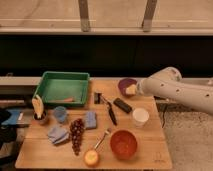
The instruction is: Wipe red bowl with brush
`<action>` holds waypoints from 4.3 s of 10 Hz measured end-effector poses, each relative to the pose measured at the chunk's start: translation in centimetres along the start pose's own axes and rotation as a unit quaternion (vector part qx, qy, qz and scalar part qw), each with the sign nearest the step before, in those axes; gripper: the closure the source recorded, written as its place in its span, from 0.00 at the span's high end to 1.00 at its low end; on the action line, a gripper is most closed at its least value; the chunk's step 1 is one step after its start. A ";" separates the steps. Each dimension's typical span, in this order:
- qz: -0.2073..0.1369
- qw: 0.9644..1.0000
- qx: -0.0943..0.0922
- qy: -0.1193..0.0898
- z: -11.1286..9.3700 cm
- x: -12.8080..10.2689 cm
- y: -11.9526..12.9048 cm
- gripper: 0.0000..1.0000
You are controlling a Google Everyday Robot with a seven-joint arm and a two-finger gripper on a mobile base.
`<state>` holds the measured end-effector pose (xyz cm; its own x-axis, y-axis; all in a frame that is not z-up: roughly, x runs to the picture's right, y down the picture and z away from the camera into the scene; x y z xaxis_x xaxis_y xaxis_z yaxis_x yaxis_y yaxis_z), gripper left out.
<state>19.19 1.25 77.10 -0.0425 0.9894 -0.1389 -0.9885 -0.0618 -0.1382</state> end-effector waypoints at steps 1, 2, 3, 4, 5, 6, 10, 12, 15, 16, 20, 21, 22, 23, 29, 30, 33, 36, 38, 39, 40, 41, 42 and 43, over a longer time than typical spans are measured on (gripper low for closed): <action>0.000 1.000 0.000 0.000 0.0 0.0 0.0 0.70; 0.000 1.000 0.000 0.000 0.0 0.0 0.0 0.70; 0.000 1.000 0.000 0.000 0.0 0.0 0.0 0.70; 0.000 1.000 0.000 0.000 0.0 0.0 0.0 0.70; 0.000 1.000 0.000 0.000 0.0 0.0 0.0 0.70; 0.000 1.000 0.000 0.000 0.0 0.0 0.0 0.70; -0.007 1.000 0.003 0.000 -0.1 0.1 0.1 0.70; -0.048 0.999 0.004 0.004 -0.1 0.1 1.7 0.70; -0.106 0.994 0.001 0.018 0.5 -0.9 5.1 0.70; -0.118 0.993 0.000 0.021 0.6 -1.2 5.6 0.70; -0.175 0.982 -0.004 0.070 3.0 -0.5 8.5 0.70; -0.182 0.980 -0.004 0.077 3.2 -0.3 8.6 0.70; -0.180 0.981 -0.004 0.077 3.2 -0.2 8.6 0.70; -0.180 0.981 -0.003 0.077 3.2 -0.2 8.4 0.70; -0.219 0.970 -0.023 0.101 7.1 0.3 12.6 0.70; -0.225 0.968 -0.026 0.106 7.9 0.3 12.6 0.70; -0.239 0.961 -0.040 0.132 11.3 0.6 14.0 0.70; -0.245 0.955 -0.047 0.159 14.1 0.9 14.2 0.70; -0.246 0.952 -0.046 0.178 15.6 1.7 14.0 0.70; -0.243 0.950 -0.047 0.190 16.1 2.2 13.5 0.70; -0.243 0.949 -0.049 0.196 16.3 2.6 13.2 0.70; -0.243 0.948 -0.050 0.198 16.4 2.8 13.1 0.70; -0.243 0.948 -0.050 0.198 16.4 2.8 13.1 0.70; -0.243 0.948 -0.050 0.198 16.4 2.8 13.1 0.70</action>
<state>3.70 5.36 90.96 0.4924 0.7781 -0.3900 -0.8575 0.3567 -0.3708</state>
